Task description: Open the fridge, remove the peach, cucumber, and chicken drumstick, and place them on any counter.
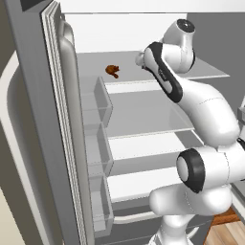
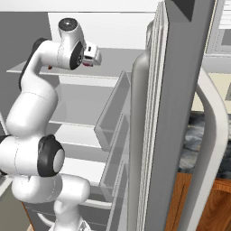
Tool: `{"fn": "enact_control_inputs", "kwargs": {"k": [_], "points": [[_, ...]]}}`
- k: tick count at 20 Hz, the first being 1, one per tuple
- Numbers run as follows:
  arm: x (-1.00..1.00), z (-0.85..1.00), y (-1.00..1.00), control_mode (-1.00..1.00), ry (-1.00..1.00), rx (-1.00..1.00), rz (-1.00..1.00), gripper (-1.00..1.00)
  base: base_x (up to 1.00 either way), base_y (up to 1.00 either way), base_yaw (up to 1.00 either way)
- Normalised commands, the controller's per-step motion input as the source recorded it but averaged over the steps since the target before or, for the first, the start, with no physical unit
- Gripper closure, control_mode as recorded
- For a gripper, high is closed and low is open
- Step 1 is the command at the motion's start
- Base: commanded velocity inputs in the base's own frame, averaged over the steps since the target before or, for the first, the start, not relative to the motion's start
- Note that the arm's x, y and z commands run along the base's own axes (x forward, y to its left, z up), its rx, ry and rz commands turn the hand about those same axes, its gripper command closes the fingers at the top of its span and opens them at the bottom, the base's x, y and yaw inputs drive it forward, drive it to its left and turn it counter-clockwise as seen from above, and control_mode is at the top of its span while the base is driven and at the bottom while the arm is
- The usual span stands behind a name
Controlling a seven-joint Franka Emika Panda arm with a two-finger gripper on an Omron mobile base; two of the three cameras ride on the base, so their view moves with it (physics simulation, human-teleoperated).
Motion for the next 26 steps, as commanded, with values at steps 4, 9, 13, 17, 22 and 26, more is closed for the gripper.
{"fn": "enact_control_inputs", "kwargs": {"k": [4, 9, 13, 17, 22, 26], "points": [[0.29, -0.08, 0.00, -1.00, 0.00, 0.00, 0.00, -1.00, 0.00, 0.00, 0.00], [0.37, -0.15, 0.00, -1.00, 0.00, 0.00, 0.00, -1.00, 0.00, 0.00, 0.00], [0.44, -0.19, 0.00, -1.00, 0.00, 0.00, 0.00, -1.00, 0.00, 0.00, 0.00], [0.37, -0.02, 0.00, -1.00, -0.10, 0.00, 0.00, -1.00, 0.00, 0.00, 0.00], [0.11, -0.01, 0.00, -1.00, -0.02, 0.00, -0.01, -1.00, 0.00, 0.00, 0.00], [-0.33, -0.29, 0.00, -1.00, 0.02, 0.00, -0.05, -1.00, 0.00, 0.00, 0.00]]}}
